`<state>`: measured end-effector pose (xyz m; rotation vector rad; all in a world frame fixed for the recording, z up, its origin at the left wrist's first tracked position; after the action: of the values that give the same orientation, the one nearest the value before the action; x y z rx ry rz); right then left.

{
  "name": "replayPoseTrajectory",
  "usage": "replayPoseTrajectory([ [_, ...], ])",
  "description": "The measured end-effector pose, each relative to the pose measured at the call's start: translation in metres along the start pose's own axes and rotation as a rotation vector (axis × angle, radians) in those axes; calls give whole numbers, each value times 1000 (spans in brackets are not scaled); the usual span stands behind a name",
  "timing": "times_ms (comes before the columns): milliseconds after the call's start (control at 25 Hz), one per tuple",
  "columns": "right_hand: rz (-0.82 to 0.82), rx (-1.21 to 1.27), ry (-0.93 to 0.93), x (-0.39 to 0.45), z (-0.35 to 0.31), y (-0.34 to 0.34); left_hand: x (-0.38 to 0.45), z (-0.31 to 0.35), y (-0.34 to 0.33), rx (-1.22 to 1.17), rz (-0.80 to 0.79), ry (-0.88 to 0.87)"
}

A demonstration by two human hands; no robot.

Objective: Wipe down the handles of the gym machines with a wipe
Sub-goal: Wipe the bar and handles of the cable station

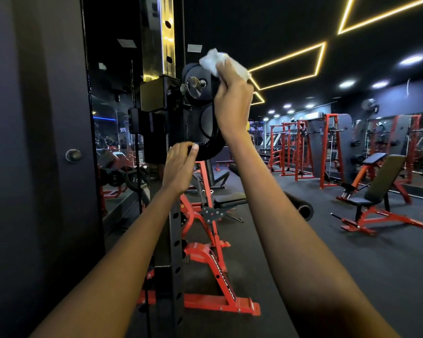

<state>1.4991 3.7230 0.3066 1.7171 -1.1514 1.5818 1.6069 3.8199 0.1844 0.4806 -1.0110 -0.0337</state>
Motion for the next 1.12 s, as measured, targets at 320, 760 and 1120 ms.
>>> replayPoseTrajectory([
  [320,-91,-129,12,-71,7,13,-4,5,-1,-22,44,-39],
  [760,-148,31,-208,-147,17,43,-57,6,0,57,-70,4],
  [1120,-643,64,-606,-311,62,39,-236,-87,-35,122,-285,439],
])
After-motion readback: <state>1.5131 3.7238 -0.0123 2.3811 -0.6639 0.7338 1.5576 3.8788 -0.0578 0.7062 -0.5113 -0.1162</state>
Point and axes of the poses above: each hand's wrist, its own x-axis towards the middle knuckle, its own y-axis out of the back of the hand, z = x × y, the point moved 4 cm from there along x, towards the middle knuckle, and after that the axes turned 3 degrees about -z, right-handed, at the moved point
